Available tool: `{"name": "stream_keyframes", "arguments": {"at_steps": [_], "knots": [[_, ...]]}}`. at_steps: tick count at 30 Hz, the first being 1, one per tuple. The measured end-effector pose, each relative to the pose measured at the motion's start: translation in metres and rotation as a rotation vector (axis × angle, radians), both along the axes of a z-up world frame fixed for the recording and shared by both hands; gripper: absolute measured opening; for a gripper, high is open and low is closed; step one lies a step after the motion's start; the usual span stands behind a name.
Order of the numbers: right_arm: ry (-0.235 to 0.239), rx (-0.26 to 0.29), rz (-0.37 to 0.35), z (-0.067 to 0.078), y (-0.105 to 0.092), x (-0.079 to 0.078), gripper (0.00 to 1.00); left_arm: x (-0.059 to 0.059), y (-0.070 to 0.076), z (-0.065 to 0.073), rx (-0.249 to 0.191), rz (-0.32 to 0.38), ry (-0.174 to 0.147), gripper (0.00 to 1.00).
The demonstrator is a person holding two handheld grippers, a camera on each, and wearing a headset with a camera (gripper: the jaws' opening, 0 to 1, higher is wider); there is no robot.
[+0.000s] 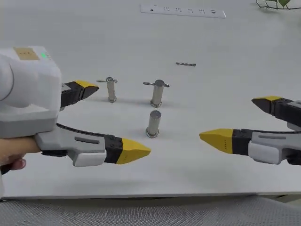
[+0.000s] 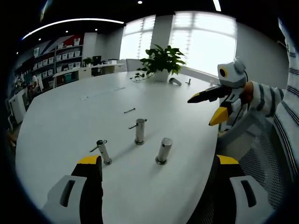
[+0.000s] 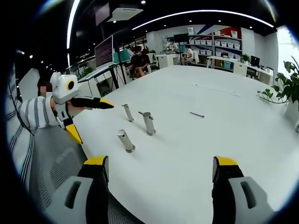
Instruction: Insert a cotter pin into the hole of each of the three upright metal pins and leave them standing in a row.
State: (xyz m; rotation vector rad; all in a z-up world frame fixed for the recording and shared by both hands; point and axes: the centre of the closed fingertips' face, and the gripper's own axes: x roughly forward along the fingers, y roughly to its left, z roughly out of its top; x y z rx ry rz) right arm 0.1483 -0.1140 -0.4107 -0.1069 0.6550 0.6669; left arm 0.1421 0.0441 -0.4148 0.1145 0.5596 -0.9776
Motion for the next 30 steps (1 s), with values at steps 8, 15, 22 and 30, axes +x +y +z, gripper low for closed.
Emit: {"name": "stream_keyframes", "arguments": {"at_steps": [8, 15, 22, 30], "knots": [[0.025, -0.059, 0.049, 0.000, -0.004, 0.015, 0.85, -0.006, 0.006, -0.003, 0.012, 0.010, 0.021, 0.99], [0.040, -0.142, 0.123, -0.002, -0.010, 0.038, 0.76, -0.007, 0.013, -0.002, 0.018, 0.043, 0.036, 0.99], [0.026, -0.232, 0.214, 0.000, -0.012, 0.071, 0.68, -0.011, 0.023, -0.009, 0.058, 0.057, 0.047, 0.98], [0.003, -0.323, 0.326, -0.001, -0.006, 0.100, 0.59, -0.011, 0.029, -0.005, 0.049, 0.085, 0.050, 0.97]]}}
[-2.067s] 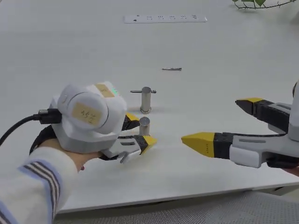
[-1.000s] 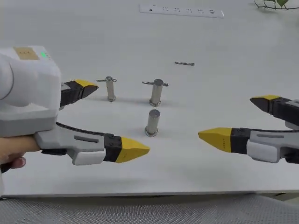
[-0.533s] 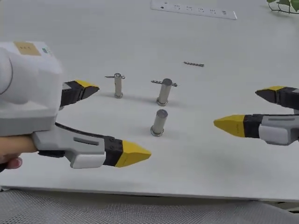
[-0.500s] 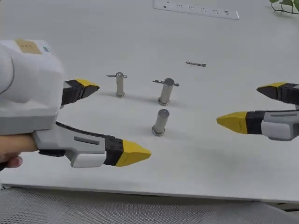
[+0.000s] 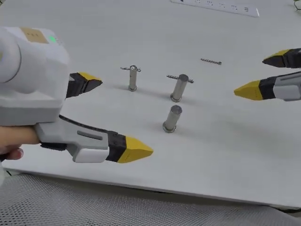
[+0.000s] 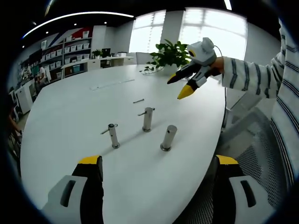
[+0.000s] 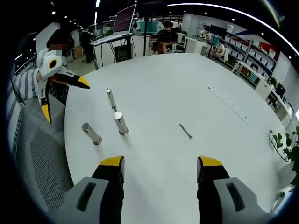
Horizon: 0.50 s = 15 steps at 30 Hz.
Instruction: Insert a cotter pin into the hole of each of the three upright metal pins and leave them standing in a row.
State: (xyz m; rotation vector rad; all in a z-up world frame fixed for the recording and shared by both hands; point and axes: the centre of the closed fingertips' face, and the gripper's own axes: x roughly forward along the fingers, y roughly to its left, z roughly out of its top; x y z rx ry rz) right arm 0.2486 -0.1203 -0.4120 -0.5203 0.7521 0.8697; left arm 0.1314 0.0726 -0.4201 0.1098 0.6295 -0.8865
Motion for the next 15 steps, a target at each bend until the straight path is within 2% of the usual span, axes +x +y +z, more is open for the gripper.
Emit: {"name": "stream_keyframes", "arguments": {"at_steps": [3, 7, 11, 15], "knots": [[-0.001, -0.038, 0.050, -0.001, 0.003, 0.010, 0.55, 0.000, 0.001, 0.001, 0.003, 0.005, -0.002, 0.97], [-0.008, -0.059, 0.088, 0.000, 0.008, 0.025, 0.51, -0.001, 0.001, 0.001, 0.006, 0.004, 0.005, 0.96], [-0.011, -0.070, 0.116, -0.001, 0.012, 0.037, 0.45, -0.001, 0.001, 0.002, 0.009, 0.008, 0.005, 0.95], [0.001, -0.076, 0.133, -0.008, 0.012, 0.055, 0.39, 0.000, 0.001, 0.005, 0.004, 0.020, 0.002, 0.94]]}}
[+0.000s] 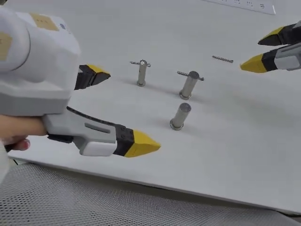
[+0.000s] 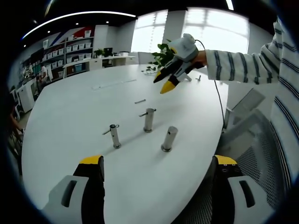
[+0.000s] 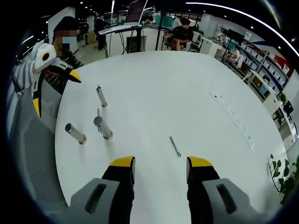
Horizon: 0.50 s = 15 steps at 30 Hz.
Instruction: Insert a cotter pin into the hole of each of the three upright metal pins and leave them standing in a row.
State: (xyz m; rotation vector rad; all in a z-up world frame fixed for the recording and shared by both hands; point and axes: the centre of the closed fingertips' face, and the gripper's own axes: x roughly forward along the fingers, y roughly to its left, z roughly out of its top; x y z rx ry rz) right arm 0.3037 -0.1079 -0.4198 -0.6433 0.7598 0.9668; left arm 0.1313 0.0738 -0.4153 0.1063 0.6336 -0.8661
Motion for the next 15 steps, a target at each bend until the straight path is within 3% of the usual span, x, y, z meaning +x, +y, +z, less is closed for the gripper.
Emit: {"name": "stream_keyframes", "arguments": {"at_steps": [9, 15], "knots": [[0.028, -0.067, 0.017, -0.028, -0.003, 0.037, 0.31, 0.002, -0.001, 0.000, -0.010, 0.016, 0.008, 0.94], [0.055, -0.106, 0.039, -0.047, -0.001, 0.050, 0.20, 0.002, -0.002, -0.001, -0.014, 0.024, 0.018, 0.93]]}}
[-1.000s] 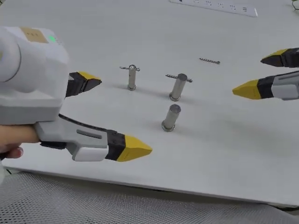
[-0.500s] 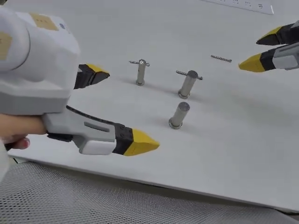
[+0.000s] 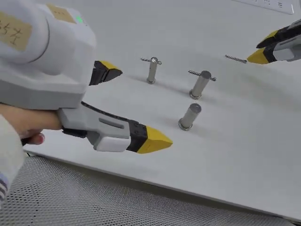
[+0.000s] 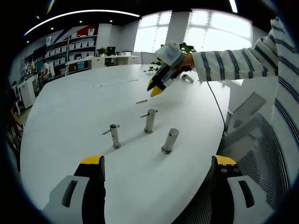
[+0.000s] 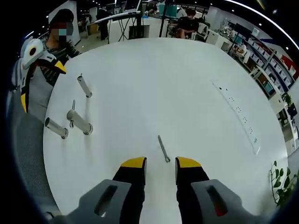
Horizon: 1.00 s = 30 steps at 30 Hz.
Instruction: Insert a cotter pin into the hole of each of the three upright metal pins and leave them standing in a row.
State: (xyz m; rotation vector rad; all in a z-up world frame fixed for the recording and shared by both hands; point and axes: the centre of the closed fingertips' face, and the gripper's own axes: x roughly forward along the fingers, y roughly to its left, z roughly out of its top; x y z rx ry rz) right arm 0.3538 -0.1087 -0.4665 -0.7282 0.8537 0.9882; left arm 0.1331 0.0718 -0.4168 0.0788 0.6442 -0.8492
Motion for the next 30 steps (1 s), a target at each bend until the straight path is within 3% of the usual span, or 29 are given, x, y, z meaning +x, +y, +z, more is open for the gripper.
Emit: {"name": "stream_keyframes", "arguments": {"at_steps": [14, 30], "knots": [[0.051, -0.075, 0.043, -0.020, 0.007, 0.000, 0.11, 0.000, -0.003, -0.002, -0.013, 0.015, 0.017, 0.92], [0.081, -0.080, 0.061, -0.025, 0.012, -0.004, 0.00, 0.001, -0.006, -0.004, -0.013, 0.010, 0.030, 0.90]]}}
